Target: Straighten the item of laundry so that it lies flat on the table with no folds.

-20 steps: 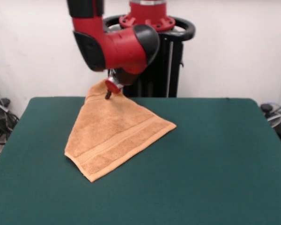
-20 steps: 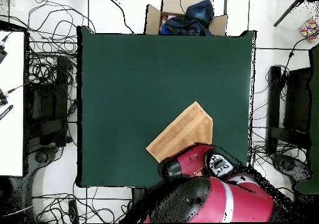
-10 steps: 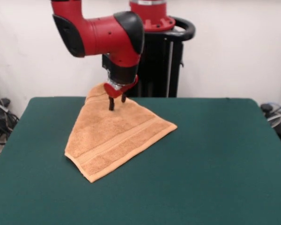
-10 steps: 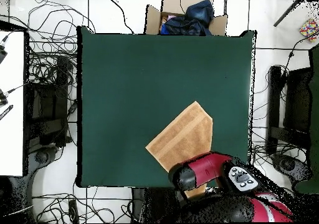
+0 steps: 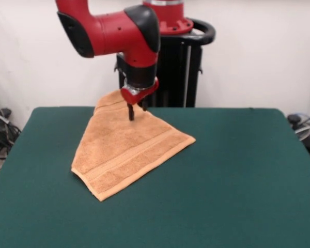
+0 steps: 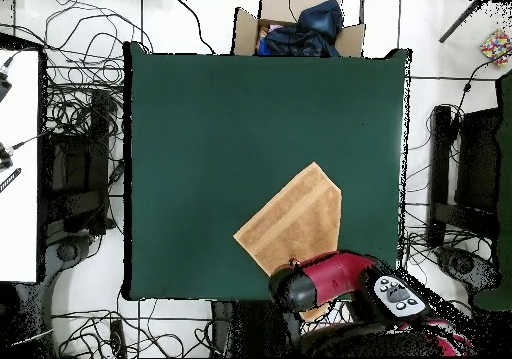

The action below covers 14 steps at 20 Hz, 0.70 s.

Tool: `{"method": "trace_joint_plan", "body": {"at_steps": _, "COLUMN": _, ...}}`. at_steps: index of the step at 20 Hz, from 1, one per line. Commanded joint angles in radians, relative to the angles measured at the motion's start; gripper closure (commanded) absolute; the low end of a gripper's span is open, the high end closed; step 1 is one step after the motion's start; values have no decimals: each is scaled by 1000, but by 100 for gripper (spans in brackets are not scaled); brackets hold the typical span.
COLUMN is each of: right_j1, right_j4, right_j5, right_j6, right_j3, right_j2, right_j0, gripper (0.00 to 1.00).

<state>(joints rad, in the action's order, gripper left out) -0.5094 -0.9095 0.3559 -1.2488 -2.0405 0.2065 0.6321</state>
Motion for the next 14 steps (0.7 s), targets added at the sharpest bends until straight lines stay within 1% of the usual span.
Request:
{"method": "trace_joint_plan", "body": {"at_steps": 1, "right_j1": -21, "right_j4": 2, "right_j5": -251, "right_j6": -236, "right_j3": 33, "right_j2": 18, "right_j0": -116, "gripper": 0}}
{"method": "trace_joint_plan", "body": {"at_steps": 5, "right_j1": -18, "right_j4": 6, "right_j5": -301, "right_j6": -263, "right_j3": 61, "right_j2": -78, "right_j0": -211, "gripper": 0}}
{"method": "trace_joint_plan", "body": {"at_steps": 7, "right_j1": 2, "right_j4": 26, "right_j5": -317, "right_j6": -270, "right_j3": 89, "right_j2": -128, "right_j0": -260, "gripper": 0}}
{"method": "trace_joint_plan", "body": {"at_steps": 10, "right_j1": 23, "right_j4": 55, "right_j5": -345, "right_j6": -260, "right_j3": 113, "right_j2": -181, "right_j0": -305, "gripper": 0}}
{"method": "trace_joint_plan", "body": {"at_steps": 11, "right_j1": 28, "right_j4": 64, "right_j5": -350, "right_j6": -253, "right_j3": 119, "right_j2": -195, "right_j0": -316, "gripper": 0}}
{"method": "trace_joint_plan", "body": {"at_steps": 13, "right_j1": 25, "right_j4": 25, "right_j5": -376, "right_j6": -215, "right_j3": 90, "right_j2": -247, "right_j0": -270, "gripper": 0}}
{"method": "trace_joint_plan", "body": {"at_steps": 14, "right_j1": 35, "right_j4": 25, "right_j5": -357, "right_j6": -208, "right_j3": 99, "right_j2": -268, "right_j0": -284, "gripper": 0}}
